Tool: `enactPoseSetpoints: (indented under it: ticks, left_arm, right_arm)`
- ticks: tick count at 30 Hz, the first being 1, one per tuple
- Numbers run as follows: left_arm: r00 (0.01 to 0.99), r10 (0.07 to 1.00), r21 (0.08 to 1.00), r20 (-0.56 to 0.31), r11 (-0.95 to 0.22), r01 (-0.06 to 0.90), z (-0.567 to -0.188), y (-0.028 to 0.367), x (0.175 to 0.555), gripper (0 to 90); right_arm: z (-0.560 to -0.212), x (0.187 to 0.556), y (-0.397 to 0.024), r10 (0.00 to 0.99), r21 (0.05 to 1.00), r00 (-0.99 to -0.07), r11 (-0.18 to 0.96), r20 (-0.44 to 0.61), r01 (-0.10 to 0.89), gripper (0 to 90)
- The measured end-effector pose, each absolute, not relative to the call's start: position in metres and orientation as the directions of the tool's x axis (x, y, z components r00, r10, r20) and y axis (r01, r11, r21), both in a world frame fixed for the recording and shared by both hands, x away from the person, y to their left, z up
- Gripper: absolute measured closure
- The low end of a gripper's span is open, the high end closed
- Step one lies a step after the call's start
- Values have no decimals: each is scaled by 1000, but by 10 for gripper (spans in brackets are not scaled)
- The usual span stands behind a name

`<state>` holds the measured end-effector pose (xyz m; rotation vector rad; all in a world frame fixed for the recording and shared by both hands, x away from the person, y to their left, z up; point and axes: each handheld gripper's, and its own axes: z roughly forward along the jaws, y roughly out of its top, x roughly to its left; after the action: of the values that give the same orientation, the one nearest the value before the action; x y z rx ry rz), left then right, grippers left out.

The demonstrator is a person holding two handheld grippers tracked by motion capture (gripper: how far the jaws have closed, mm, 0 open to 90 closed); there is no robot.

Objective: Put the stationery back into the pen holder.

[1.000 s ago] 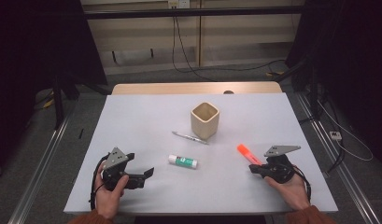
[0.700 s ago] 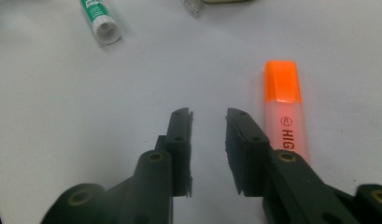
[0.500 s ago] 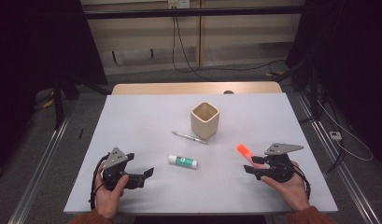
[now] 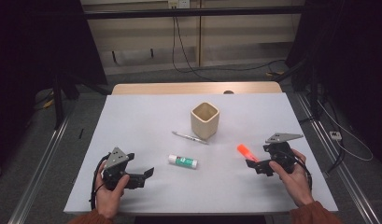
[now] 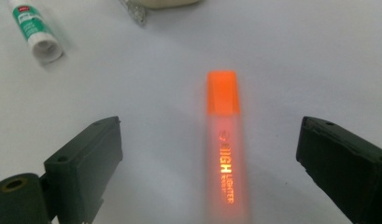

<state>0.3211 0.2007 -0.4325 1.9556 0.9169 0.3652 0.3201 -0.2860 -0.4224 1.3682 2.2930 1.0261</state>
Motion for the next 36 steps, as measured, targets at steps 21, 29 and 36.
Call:
enactPoseSetpoints:
  ticks: [21, 29, 36]
  left_arm:
    - [689, 718, 833, -97, -320, 451, -433, 200, 321, 60]
    - [689, 717, 833, -104, -315, 454, -433, 200, 321, 60]
    - [690, 716, 833, -106, -316, 455, -433, 200, 321, 60]
  right_arm:
    - [-431, 386, -261, 859, 549, -502, 371, 104, 749, 110]
    - [-439, 386, -259, 849, 502, -517, 402, 110, 766, 184]
    - [-443, 387, -261, 852, 481, -513, 408, 105, 776, 325]
